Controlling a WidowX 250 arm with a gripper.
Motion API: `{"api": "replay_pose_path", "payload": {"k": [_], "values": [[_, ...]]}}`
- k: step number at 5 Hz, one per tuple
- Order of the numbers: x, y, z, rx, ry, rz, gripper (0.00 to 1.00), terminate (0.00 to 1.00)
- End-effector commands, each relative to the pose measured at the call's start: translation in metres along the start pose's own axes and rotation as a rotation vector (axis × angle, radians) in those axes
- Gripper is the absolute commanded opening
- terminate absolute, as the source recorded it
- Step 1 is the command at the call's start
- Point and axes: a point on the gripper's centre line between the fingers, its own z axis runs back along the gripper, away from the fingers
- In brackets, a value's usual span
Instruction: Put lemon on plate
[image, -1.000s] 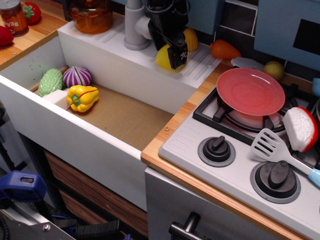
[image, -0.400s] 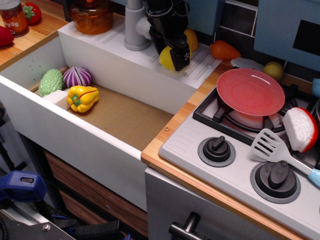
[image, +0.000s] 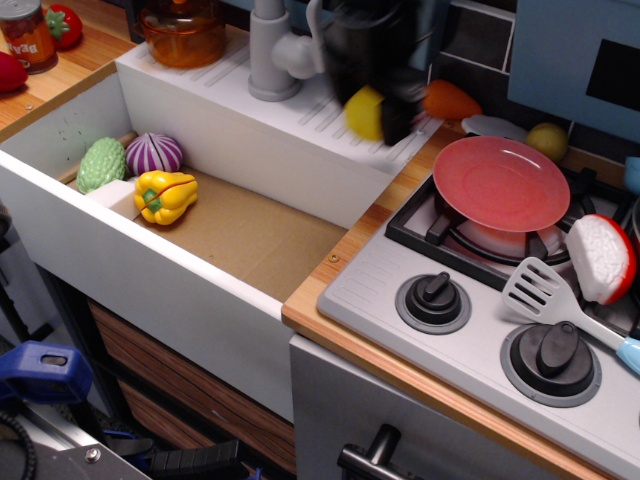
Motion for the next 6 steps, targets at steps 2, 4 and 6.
{"api": "replay_pose_path", "payload": {"k": [2, 4, 6], "values": [[0.01, -0.056, 0.045, 0.116, -0.097, 0.127, 0.0, 0.0], [0.029, -0.081, 0.023, 0.05, -0.151, 0.161, 0.0, 0.0], [0.04, -0.078, 0.007, -0.026, -0.172, 0.11, 1.0, 0.0]]}}
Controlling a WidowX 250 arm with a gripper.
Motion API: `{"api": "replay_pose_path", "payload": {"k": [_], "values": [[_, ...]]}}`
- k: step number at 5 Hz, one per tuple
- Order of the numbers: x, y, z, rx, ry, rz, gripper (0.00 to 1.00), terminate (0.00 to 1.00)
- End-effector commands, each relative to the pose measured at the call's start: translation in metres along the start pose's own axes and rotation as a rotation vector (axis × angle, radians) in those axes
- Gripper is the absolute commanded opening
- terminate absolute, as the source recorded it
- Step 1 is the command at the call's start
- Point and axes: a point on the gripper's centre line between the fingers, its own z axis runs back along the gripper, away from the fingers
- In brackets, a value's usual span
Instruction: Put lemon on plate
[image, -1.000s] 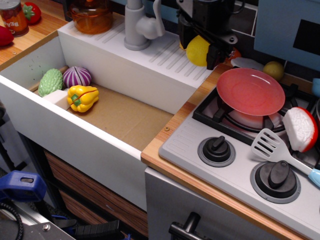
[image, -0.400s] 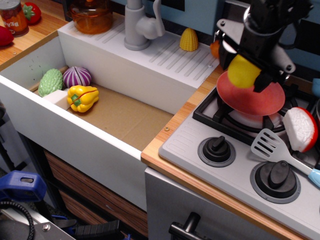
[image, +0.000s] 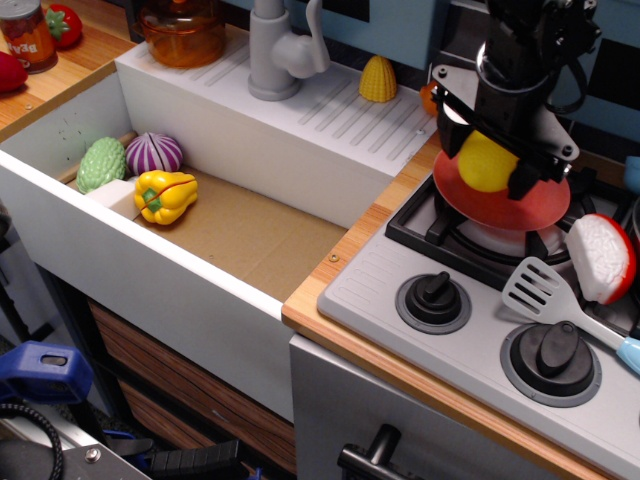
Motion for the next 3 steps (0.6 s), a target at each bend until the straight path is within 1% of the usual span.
{"api": "replay_pose_path", "payload": {"k": [1, 2, 3], "values": [[0.0181, 0.0069, 0.0098, -0.02, -0.06, -0.001, 1.0, 0.0], [0.0181, 0.0069, 0.0098, -0.02, -0.06, -0.001, 1.0, 0.0], [0.0181, 0.0069, 0.0098, -0.02, -0.06, -0.001, 1.0, 1.0]]}}
